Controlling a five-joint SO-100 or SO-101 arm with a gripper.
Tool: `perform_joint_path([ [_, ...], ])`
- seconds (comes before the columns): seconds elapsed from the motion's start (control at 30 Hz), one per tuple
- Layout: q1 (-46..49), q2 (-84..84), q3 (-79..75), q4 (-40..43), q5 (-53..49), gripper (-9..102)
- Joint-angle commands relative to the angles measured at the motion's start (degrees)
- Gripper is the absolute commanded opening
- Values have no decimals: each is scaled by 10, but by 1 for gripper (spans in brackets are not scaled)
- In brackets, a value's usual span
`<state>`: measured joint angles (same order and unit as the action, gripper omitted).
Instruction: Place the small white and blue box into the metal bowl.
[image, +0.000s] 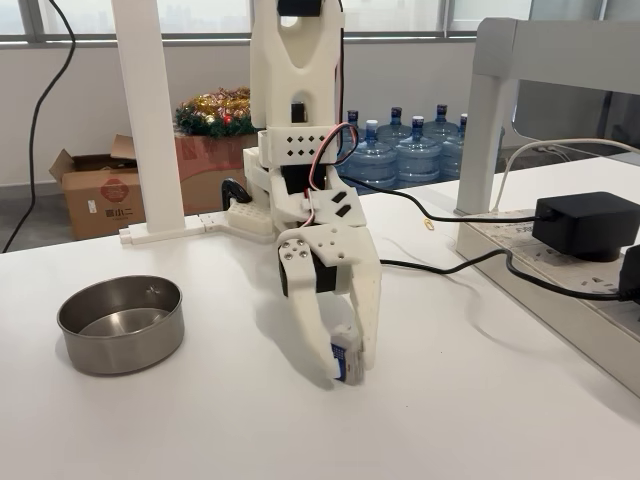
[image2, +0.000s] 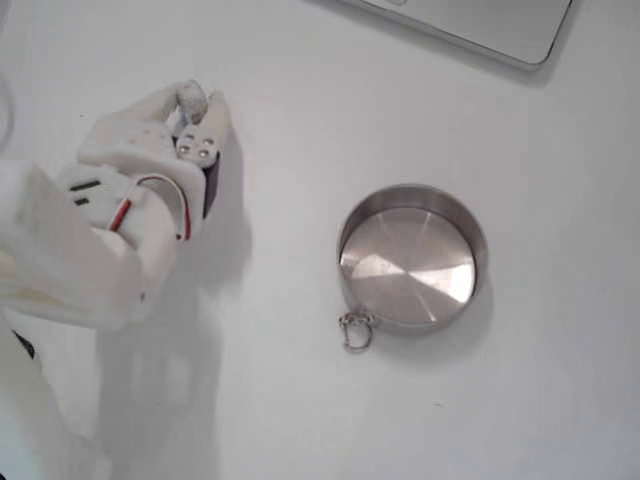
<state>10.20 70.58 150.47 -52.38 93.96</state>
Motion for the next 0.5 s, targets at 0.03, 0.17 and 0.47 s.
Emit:
perform_joint_path([
  [0.03, 10, 9, 1, -10, 4, -1],
  [0.17, 26, 22, 14, -11, 4, -1],
  [0.47, 112, 207, 118, -3, 3, -1],
])
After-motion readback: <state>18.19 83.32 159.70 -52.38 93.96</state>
